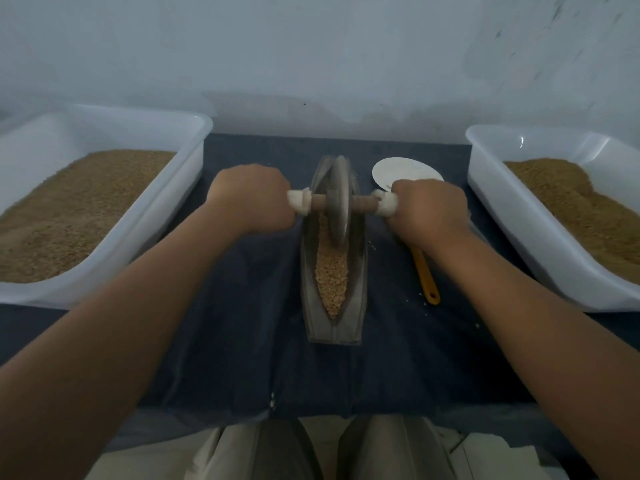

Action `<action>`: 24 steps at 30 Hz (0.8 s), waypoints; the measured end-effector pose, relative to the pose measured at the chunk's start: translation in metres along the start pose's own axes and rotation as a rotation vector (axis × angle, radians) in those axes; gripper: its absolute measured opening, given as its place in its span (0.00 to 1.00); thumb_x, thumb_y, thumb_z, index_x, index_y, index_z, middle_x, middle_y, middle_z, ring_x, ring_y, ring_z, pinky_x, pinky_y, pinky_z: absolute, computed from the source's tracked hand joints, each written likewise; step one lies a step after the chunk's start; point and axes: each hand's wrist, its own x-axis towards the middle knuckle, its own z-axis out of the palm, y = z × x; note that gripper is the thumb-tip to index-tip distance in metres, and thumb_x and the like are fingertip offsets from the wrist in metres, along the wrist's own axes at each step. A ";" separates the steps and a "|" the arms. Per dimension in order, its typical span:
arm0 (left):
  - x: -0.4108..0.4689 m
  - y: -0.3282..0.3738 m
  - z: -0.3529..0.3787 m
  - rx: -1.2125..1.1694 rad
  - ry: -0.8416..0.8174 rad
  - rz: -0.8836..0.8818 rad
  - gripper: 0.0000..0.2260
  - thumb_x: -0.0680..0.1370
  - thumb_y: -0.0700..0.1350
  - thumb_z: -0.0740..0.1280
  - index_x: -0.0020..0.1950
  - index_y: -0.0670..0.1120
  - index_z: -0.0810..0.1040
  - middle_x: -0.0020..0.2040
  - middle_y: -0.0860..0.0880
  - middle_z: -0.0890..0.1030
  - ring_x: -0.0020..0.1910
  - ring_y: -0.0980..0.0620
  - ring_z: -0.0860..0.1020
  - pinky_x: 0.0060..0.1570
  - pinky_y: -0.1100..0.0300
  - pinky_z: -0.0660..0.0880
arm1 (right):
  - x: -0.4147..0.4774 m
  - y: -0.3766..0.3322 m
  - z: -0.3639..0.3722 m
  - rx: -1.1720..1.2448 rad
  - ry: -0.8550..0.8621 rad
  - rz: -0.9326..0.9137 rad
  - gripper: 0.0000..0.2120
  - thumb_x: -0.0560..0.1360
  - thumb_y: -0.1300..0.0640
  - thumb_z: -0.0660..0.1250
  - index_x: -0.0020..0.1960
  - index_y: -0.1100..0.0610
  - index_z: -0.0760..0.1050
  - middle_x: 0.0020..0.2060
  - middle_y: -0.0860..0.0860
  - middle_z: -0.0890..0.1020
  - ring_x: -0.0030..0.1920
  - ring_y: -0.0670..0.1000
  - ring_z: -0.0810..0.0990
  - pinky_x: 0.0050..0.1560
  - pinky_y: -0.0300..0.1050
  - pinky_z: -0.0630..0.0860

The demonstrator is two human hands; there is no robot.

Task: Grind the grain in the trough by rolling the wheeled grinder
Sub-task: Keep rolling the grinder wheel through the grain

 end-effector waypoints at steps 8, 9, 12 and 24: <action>-0.067 -0.013 0.014 -0.066 -0.082 0.122 0.12 0.66 0.61 0.63 0.34 0.53 0.75 0.30 0.56 0.76 0.30 0.56 0.75 0.29 0.61 0.66 | -0.067 0.000 -0.027 -0.014 0.020 -0.103 0.18 0.72 0.38 0.69 0.35 0.48 0.67 0.24 0.43 0.64 0.24 0.47 0.67 0.25 0.39 0.63; -0.057 -0.012 0.013 -0.042 -0.068 0.129 0.13 0.66 0.61 0.63 0.34 0.53 0.76 0.31 0.55 0.76 0.30 0.55 0.75 0.30 0.60 0.67 | -0.062 0.000 -0.024 -0.016 0.022 -0.085 0.17 0.72 0.38 0.70 0.36 0.48 0.69 0.25 0.43 0.65 0.25 0.48 0.69 0.26 0.39 0.64; -0.009 -0.006 0.007 0.040 0.034 0.070 0.12 0.70 0.61 0.64 0.36 0.53 0.75 0.36 0.54 0.78 0.35 0.49 0.76 0.36 0.56 0.70 | -0.027 -0.003 -0.011 -0.018 0.022 -0.007 0.13 0.74 0.42 0.70 0.39 0.49 0.73 0.28 0.44 0.69 0.30 0.52 0.72 0.29 0.40 0.60; -0.072 -0.004 0.015 0.035 0.037 0.108 0.11 0.70 0.61 0.64 0.35 0.54 0.73 0.32 0.55 0.75 0.30 0.55 0.74 0.28 0.60 0.63 | -0.068 0.004 -0.024 0.044 0.086 -0.108 0.17 0.73 0.35 0.66 0.38 0.47 0.74 0.26 0.43 0.71 0.26 0.51 0.73 0.26 0.42 0.71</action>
